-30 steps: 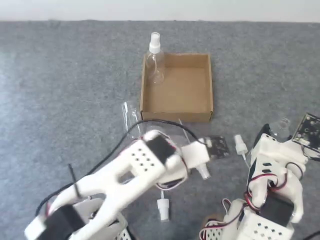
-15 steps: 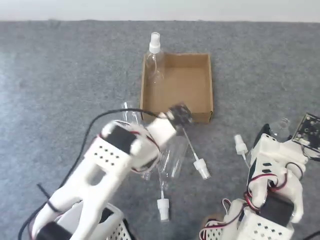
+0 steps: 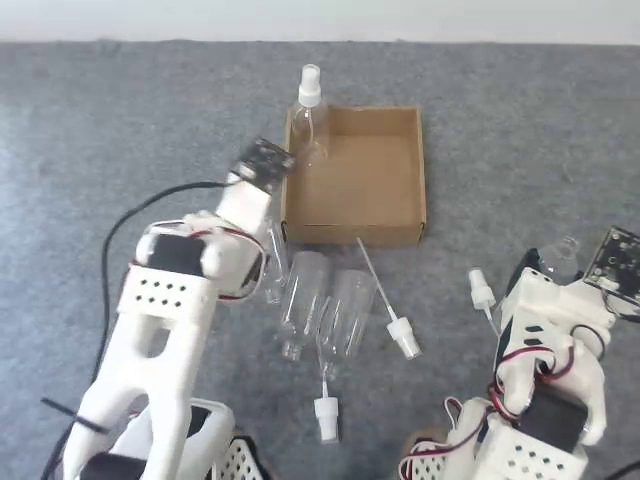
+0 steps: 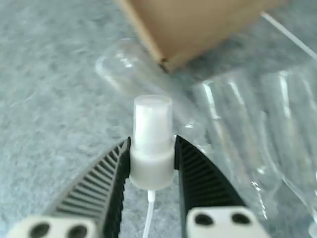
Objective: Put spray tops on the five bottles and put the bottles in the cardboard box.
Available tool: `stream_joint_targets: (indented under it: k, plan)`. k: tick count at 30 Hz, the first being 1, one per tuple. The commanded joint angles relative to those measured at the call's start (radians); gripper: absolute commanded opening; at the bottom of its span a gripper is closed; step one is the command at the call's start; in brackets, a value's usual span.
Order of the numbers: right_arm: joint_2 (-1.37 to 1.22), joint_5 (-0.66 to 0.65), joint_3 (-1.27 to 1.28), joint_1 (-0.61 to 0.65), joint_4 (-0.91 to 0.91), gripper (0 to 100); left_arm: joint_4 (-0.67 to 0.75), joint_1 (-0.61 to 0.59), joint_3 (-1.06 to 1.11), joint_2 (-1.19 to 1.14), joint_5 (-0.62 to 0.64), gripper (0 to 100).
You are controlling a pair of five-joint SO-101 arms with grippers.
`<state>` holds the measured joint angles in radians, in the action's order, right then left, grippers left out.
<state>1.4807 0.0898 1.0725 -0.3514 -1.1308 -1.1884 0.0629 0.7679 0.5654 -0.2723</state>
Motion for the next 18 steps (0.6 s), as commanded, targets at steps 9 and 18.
stream_joint_targets:
  k: [9,18]
  plan:
    - [0.013,0.003,-0.011,-0.004,0.025,5.1,0.052,-0.166,-0.116,-0.11,0.107,6]
    - [0.013,0.003,-0.011,-0.004,0.025,5.1,0.052,-0.206,-0.305,-0.442,0.107,6]
